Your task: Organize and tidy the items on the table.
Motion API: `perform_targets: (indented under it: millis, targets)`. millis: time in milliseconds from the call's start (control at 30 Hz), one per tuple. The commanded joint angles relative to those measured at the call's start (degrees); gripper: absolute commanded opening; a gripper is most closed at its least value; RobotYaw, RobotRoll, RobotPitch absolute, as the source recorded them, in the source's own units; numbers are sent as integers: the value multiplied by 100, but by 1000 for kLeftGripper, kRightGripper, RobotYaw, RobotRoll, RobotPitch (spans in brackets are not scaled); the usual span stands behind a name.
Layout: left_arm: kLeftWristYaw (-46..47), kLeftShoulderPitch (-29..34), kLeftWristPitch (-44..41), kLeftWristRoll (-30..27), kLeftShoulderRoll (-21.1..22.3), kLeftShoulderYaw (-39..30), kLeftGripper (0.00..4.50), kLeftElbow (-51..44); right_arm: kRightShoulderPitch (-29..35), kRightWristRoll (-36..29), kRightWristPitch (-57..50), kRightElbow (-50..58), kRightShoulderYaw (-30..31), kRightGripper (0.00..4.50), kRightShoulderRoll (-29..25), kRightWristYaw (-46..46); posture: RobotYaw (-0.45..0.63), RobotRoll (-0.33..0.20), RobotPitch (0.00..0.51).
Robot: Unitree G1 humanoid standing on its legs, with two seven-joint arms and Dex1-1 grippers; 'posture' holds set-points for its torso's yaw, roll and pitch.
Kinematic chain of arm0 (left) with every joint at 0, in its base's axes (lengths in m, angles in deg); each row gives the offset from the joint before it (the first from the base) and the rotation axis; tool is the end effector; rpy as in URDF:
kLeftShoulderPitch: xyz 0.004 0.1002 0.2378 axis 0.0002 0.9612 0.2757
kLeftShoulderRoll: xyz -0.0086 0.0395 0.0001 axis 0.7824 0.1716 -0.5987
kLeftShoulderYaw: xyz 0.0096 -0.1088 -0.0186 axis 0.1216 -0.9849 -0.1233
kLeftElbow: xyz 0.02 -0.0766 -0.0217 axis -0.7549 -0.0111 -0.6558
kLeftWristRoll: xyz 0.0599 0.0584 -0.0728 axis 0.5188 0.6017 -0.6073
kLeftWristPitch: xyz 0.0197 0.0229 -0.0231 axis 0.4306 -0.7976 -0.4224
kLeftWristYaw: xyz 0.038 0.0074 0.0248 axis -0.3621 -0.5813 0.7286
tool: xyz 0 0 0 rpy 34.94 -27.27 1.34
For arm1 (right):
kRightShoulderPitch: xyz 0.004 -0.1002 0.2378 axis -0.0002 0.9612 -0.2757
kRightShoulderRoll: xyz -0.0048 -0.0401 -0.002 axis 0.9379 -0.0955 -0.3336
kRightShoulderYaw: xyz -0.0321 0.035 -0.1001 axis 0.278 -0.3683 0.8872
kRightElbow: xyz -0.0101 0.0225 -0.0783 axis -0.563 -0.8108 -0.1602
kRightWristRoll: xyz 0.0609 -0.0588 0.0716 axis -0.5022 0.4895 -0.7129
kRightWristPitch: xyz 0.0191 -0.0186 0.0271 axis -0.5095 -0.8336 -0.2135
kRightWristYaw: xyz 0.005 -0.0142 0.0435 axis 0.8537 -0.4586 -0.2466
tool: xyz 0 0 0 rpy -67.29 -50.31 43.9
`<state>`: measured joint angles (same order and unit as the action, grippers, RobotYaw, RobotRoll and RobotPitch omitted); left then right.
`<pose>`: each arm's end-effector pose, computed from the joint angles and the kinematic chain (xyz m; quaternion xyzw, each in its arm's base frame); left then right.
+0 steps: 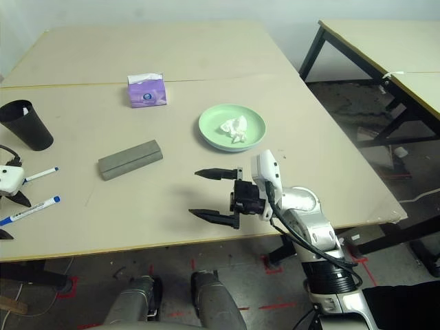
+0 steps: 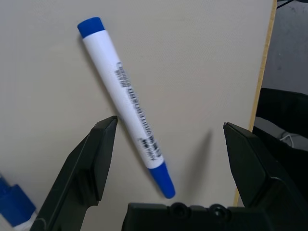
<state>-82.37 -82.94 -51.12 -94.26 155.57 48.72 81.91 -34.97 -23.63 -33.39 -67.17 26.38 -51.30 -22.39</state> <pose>0.2708 0.3939 0.2010 0.4110 0.4248 -0.5480 0.5919 0.2571 -0.2152 0.1284 -0.0851 -0.0700 0.6474 0.7541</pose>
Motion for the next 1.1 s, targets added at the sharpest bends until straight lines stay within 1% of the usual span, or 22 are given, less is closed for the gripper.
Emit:
perform_targets:
  millis: [33,233,400,733,967,1000,1067,1100]
  targets:
    - [-19,29,170,305,-173,-339,4475,227,-34,-20,-65,100,91,4500,1,0,-55,0,150]
    - [80,-12,431,755,-505,-899,4475,464,-74,-39,-133,164,120,4500,22,34,-58,0,146]
    - [129,-48,486,1075,-689,-1190,4475,575,-118,-66,-193,217,117,4500,24,63,-64,0,145]
    - [133,-6,536,1548,-866,-1455,4475,698,-121,-82,-242,304,113,4500,18,79,-69,0,140]
    - [133,-23,477,1722,-1030,-1614,4475,791,-111,-80,-267,355,119,4500,-4,66,-73,0,138]
    - [146,-40,442,1752,-1051,-1630,4085,815,-108,-80,-275,374,122,4500,-8,68,-74,0,137]
    - [148,-61,387,1801,-1077,-1654,3608,842,-105,-81,-290,398,121,4500,-17,67,-75,0,136]
    - [148,-68,388,1818,-1087,-1665,3257,849,-109,-83,-300,409,119,4500,-19,69,-75,0,134]
